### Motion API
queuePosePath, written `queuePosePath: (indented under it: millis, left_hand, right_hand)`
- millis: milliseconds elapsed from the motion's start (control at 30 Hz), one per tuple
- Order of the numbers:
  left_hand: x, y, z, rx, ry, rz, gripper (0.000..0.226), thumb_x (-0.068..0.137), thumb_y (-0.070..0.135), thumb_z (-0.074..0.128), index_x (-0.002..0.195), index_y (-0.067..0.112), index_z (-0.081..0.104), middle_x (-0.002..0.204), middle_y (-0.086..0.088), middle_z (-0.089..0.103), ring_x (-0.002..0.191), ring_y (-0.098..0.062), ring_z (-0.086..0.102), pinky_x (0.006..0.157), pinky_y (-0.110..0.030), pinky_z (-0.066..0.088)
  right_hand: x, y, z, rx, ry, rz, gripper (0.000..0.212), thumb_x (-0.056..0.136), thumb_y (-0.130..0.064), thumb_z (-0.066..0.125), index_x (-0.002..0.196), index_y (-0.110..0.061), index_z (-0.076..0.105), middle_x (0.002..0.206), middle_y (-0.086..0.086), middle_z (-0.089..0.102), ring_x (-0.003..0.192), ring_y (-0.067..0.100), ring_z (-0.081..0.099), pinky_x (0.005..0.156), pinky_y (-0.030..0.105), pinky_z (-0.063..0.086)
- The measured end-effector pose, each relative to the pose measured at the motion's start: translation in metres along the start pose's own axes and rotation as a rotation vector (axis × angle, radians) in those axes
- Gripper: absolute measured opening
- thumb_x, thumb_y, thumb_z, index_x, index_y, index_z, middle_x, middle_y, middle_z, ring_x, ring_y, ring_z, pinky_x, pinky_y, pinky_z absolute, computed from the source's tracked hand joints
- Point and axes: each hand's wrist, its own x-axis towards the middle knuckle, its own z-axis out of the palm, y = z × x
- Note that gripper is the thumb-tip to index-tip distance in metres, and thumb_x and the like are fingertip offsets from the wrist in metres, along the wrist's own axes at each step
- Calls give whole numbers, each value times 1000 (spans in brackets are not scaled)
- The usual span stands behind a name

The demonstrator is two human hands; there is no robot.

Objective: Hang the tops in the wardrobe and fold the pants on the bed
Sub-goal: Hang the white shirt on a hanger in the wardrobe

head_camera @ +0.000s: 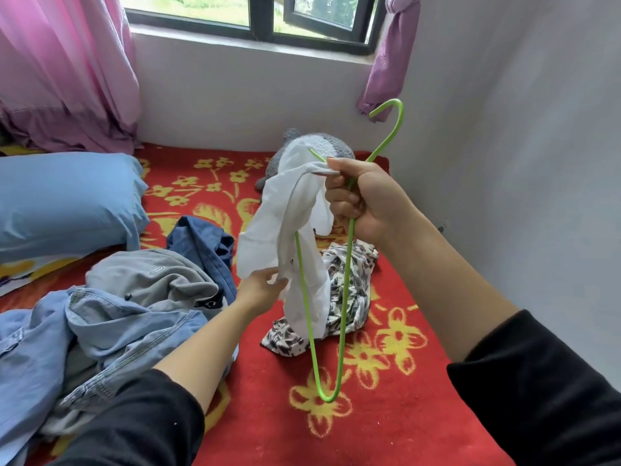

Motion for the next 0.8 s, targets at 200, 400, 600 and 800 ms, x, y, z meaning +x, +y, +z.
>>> queuePosePath:
  millis: [200, 400, 600, 800]
  left_hand:
    - [16, -1, -54, -89, 216, -68, 29, 92, 8, 42, 86, 12, 70, 63, -5, 55, 53, -18, 45, 51, -28, 32]
    - [20, 41, -132, -100, 567, 169, 26, 101, 19, 33, 100, 4, 54, 103, -16, 60, 96, -31, 55, 80, -32, 38]
    - [6, 105, -181, 33, 549, 573, 48, 94, 45, 50, 59, 18, 32, 53, 3, 32, 55, -15, 28, 56, -32, 28]
    - [9, 73, -209, 563, 186, 313, 40, 73, 39, 78, 51, 13, 58, 45, 1, 50, 48, -17, 45, 51, -28, 37]
  right_hand:
    - [20, -15, -41, -94, 169, -130, 26, 98, -15, 42, 72, -17, 40, 56, -4, 32, 31, 2, 21, 25, 15, 16]
    - [43, 22, -107, -479, 637, -108, 7, 88, -6, 51, 81, -7, 51, 64, 8, 48, 24, 3, 24, 31, 11, 16]
    - [58, -18, -99, -580, 754, -550, 30, 79, -21, 57, 50, -20, 54, 60, 0, 60, 55, 15, 53, 54, 27, 41]
    - [62, -15, -126, -833, 727, -650, 43, 83, -24, 54, 46, -22, 31, 48, -6, 28, 50, 14, 27, 55, 31, 27]
